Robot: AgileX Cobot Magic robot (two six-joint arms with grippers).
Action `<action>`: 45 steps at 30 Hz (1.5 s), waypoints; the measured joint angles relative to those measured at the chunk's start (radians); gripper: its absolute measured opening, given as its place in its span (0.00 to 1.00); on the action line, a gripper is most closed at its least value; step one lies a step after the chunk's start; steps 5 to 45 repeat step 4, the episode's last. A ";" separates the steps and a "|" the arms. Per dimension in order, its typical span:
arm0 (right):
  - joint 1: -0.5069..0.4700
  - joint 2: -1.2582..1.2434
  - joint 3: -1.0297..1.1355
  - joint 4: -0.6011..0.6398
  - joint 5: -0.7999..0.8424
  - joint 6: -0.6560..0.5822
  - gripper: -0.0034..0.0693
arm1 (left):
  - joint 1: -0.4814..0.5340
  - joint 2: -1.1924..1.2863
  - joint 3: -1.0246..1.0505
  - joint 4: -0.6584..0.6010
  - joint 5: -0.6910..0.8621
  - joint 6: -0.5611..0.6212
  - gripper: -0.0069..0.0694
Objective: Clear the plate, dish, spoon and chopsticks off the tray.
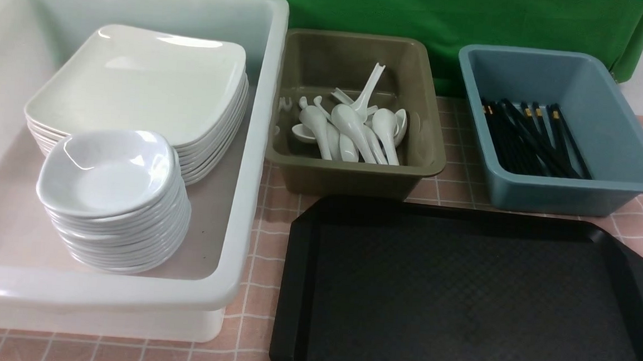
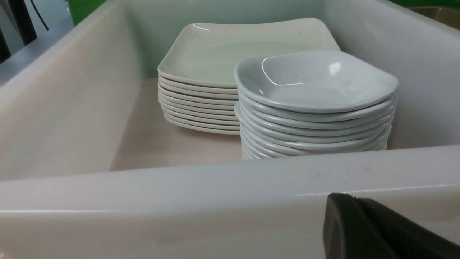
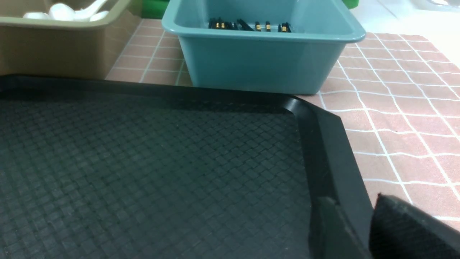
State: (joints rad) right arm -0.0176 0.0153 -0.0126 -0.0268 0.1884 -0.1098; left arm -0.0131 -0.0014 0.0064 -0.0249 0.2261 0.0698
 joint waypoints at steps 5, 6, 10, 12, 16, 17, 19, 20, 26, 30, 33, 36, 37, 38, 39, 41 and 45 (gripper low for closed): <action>0.000 0.000 0.000 0.000 0.000 0.000 0.38 | 0.000 0.000 0.000 0.000 0.000 0.024 0.12; 0.000 0.000 0.000 0.000 0.000 0.000 0.38 | 0.000 0.000 0.000 0.000 0.000 0.024 0.12; 0.000 0.000 0.000 0.000 0.000 0.000 0.38 | 0.000 0.000 0.000 0.000 0.000 0.024 0.12; 0.000 0.000 0.000 0.000 0.000 0.000 0.38 | 0.000 0.000 0.000 0.000 0.000 0.024 0.12; 0.000 0.000 0.000 0.000 0.000 0.000 0.38 | 0.000 0.000 0.000 0.000 0.000 0.024 0.12; 0.000 0.000 0.000 0.000 0.000 0.000 0.38 | 0.000 0.000 0.000 0.000 0.000 0.024 0.12; 0.000 0.000 0.000 0.000 0.000 0.000 0.38 | 0.000 0.000 0.000 0.000 0.000 0.024 0.12; 0.000 0.000 0.000 0.000 0.000 0.000 0.38 | 0.000 0.000 0.000 0.000 0.000 0.024 0.12; 0.000 0.000 0.000 0.000 0.000 0.000 0.38 | 0.000 0.000 0.000 0.000 0.000 0.024 0.12; 0.000 0.000 0.000 0.000 0.000 0.000 0.38 | 0.000 0.000 0.000 0.000 0.000 0.024 0.12; 0.000 0.000 0.000 0.000 0.000 0.000 0.38 | 0.000 0.000 0.000 0.000 0.000 0.024 0.12; 0.000 0.000 0.000 0.000 0.000 0.000 0.38 | 0.000 0.000 0.000 0.000 0.000 0.024 0.12; 0.000 0.000 0.000 0.000 0.000 0.000 0.38 | 0.000 0.000 0.000 0.000 0.000 0.024 0.12; 0.000 0.000 0.000 0.000 0.000 0.000 0.38 | 0.000 0.000 0.000 0.000 0.000 0.024 0.12; 0.000 0.000 0.000 0.000 0.000 0.000 0.38 | 0.000 0.000 0.000 0.000 0.000 0.024 0.12; 0.000 0.000 0.000 0.000 0.000 0.000 0.38 | 0.000 0.000 0.000 0.000 0.000 0.024 0.12; 0.000 0.000 0.000 0.000 0.000 0.000 0.38 | 0.000 0.000 0.000 0.000 0.000 0.024 0.12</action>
